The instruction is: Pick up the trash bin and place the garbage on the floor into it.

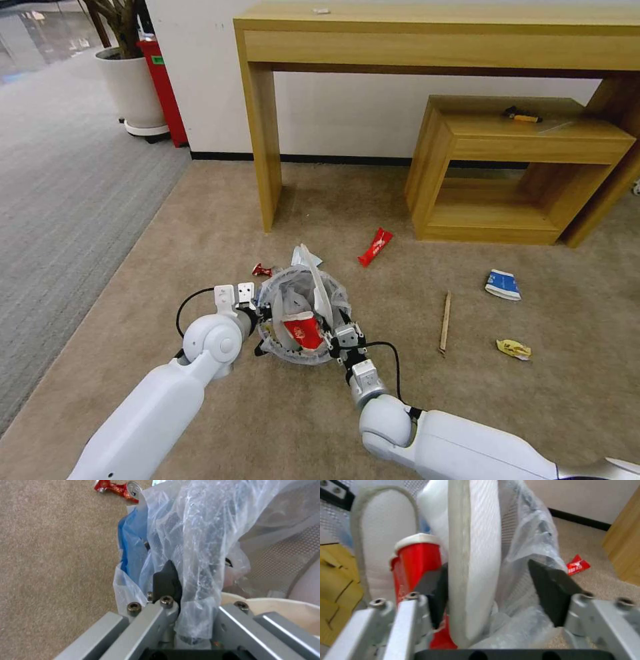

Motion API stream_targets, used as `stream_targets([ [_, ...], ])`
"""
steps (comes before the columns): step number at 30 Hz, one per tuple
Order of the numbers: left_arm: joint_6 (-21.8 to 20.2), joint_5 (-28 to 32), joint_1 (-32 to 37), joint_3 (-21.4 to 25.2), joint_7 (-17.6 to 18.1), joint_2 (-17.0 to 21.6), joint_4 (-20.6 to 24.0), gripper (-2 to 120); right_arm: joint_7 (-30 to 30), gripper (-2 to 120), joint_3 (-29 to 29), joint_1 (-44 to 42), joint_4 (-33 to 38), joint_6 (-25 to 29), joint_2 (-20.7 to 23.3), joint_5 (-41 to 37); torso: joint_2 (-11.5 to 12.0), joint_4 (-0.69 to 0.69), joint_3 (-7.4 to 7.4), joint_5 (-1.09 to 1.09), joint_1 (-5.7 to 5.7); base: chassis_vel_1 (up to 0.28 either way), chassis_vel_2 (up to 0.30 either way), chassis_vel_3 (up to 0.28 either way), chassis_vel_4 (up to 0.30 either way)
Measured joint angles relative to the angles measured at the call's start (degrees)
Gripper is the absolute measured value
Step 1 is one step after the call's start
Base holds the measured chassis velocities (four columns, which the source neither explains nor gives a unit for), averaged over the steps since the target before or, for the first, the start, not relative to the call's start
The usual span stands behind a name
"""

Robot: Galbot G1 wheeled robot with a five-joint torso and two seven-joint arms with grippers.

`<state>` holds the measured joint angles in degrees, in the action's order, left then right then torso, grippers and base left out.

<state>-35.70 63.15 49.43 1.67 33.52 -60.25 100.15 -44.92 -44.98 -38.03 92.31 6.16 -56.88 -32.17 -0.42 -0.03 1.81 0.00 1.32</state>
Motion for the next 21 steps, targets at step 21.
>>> stream_targets([
  [21, -0.3, 0.6, -5.8, -3.4, 1.1, -3.2, -7.2, 0, -1.1, 100, -2.3, 3.5, 1.9, -0.9, -1.8, -2.1, 0.0, -0.01, 0.00, -0.01, 0.00, 0.000, 0.000, 0.000, 0.000],
])
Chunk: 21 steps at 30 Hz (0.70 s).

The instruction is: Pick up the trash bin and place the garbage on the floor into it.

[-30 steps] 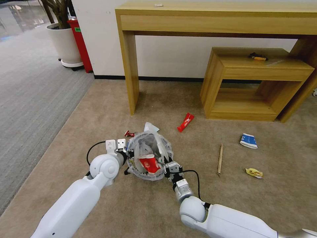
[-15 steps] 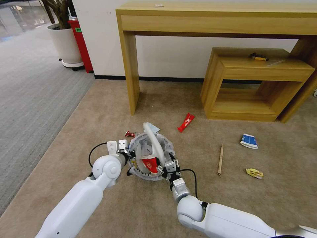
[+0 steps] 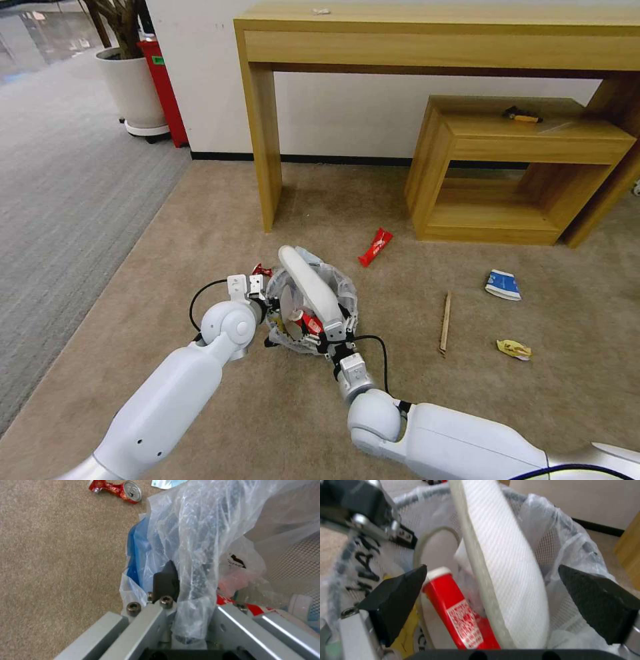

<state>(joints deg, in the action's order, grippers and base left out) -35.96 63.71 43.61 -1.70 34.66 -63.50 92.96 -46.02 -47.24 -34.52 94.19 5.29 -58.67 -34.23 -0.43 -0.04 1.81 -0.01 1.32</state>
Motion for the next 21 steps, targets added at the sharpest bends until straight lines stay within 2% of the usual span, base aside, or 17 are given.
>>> stream_targets([
  [16, -0.1, -0.1, -1.3, -0.9, 0.2, -0.1, -2.1, 0, -0.7, 100, 0.4, 2.4, 1.5, -0.5, -2.9, -2.3, 0.0, -0.01, 0.00, 0.00, 0.01, 0.000, 0.000, 0.000, 0.000],
  [21, -0.1, -0.1, -1.1, -0.7, 0.2, 0.1, -2.2, 0, -0.9, 100, 2.2, 3.3, 2.4, -0.6, -2.3, -3.0, 0.0, -0.02, 0.00, -0.01, 0.01, 0.000, 0.000, 0.000, 0.000],
])
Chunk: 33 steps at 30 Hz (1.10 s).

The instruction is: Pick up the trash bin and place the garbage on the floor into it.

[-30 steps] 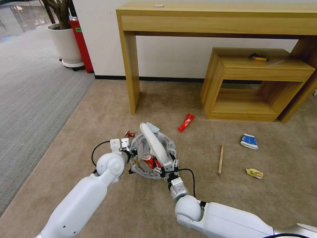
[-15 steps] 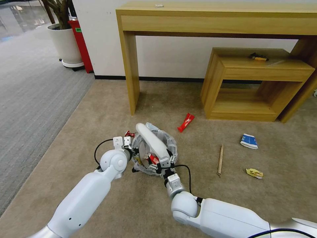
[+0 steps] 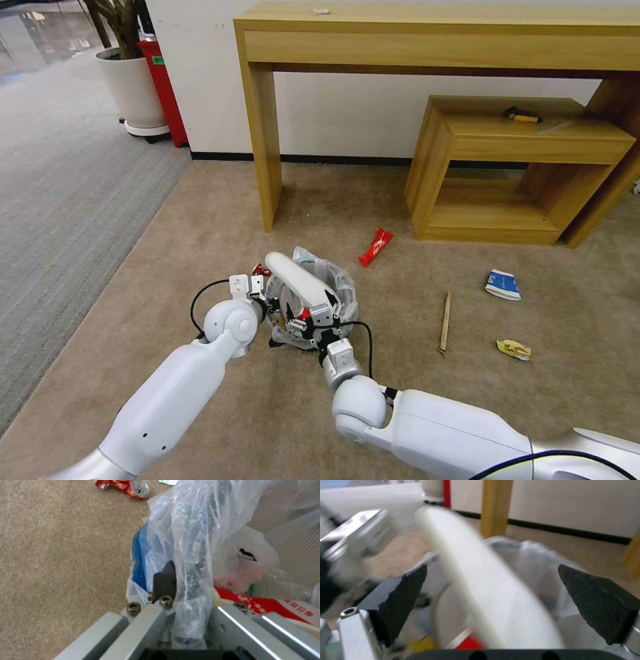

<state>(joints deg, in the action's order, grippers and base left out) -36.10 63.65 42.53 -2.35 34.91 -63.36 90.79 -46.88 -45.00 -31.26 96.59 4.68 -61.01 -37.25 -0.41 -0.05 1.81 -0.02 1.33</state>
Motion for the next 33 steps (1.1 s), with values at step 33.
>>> stream_targets([
  [33, 0.2, 0.6, 8.7, 7.1, -0.9, 5.2, 9.8, 0, 2.1, 100, 38.5, -25.6, -4.0, 3.0, 10.0, -1.2, 0.0, 0.01, 0.00, 0.02, 0.00, 0.000, 0.000, 0.000, 0.000],
])
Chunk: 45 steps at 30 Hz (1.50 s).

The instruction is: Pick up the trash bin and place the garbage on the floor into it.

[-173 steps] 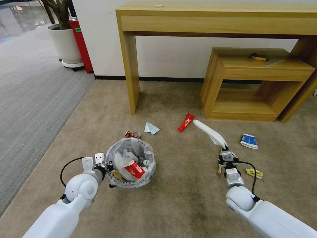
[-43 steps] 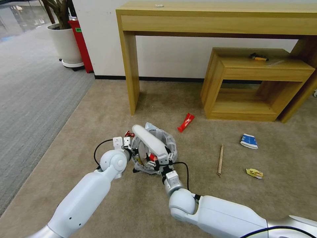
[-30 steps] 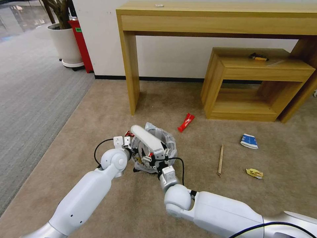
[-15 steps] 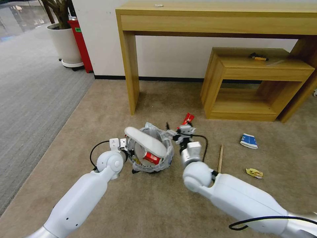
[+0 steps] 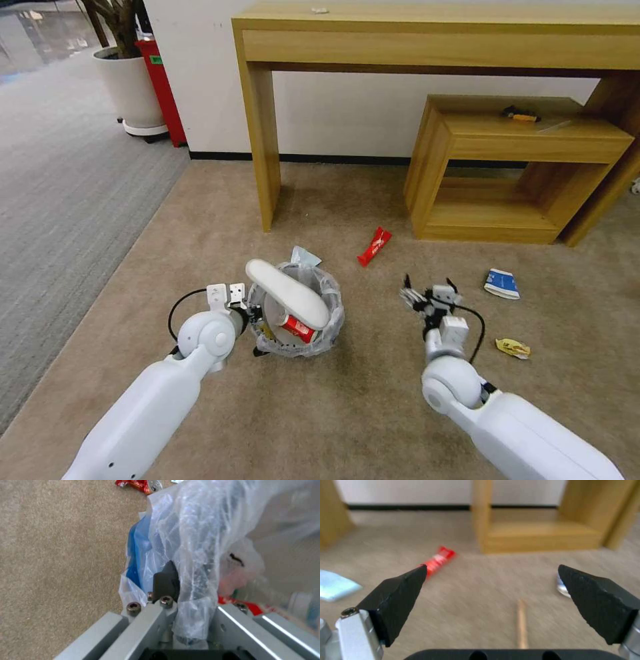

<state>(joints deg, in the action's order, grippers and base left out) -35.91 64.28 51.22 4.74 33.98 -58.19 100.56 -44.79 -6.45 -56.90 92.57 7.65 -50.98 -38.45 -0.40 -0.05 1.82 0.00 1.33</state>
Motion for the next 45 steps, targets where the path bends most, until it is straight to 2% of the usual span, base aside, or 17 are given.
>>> stream_targets([
  [3, 0.3, 0.0, 1.7, 0.9, -0.3, 1.0, 1.8, 0, 0.9, 100, 1.4, -1.2, -5.7, 0.5, -1.2, -0.2, 0.0, 0.00, 0.00, -0.01, 0.00, 0.000, 0.000, 0.000, 0.000],
  [16, 0.6, -0.1, 3.5, 1.8, -0.5, 1.1, 4.0, 0, 4.5, 100, 2.9, -0.1, -20.1, 0.1, -7.3, -2.5, 0.0, 0.01, 0.00, -0.01, 0.00, 0.000, 0.000, 0.000, 0.000],
  [21, 0.7, -0.1, 3.6, 1.8, -0.5, 1.1, 4.1, 0, 5.4, 100, 3.3, 0.1, -22.3, -0.8, -8.2, -4.1, 0.0, 0.00, 0.00, -0.03, 0.00, 0.000, 0.000, 0.000, 0.000],
  [28, 0.7, 0.0, 3.5, 1.4, -0.3, 0.8, 4.5, 0, 7.0, 100, 3.7, 2.1, -29.2, -2.0, -10.3, -5.5, 0.0, -0.01, 0.00, -0.03, -0.01, 0.000, 0.000, 0.000, 0.000],
  [33, 0.7, 0.0, 3.6, 1.2, -0.2, 0.7, 4.7, 0, 8.5, 100, 3.1, 3.7, -34.0, -1.9, -12.4, -5.3, 0.0, 0.00, 0.00, 0.02, -0.01, 0.000, 0.000, 0.000, 0.000],
  [36, 0.7, 0.0, 3.7, 1.2, -0.2, 0.7, 4.9, 0, 9.1, 100, 2.7, 4.5, -35.1, -2.0, -13.2, -5.2, 0.0, 0.01, 0.00, -0.04, -0.01, 0.000, 0.000, 0.000, 0.000],
  [45, 0.8, 0.0, 4.3, 1.4, -0.1, 0.7, 5.6, 0, 11.0, 100, 0.9, 9.5, -41.5, -3.5, -16.6, -3.5, 0.0, 0.01, 0.00, -0.01, -0.01, 0.000, 0.000, 0.000, 0.000],
])
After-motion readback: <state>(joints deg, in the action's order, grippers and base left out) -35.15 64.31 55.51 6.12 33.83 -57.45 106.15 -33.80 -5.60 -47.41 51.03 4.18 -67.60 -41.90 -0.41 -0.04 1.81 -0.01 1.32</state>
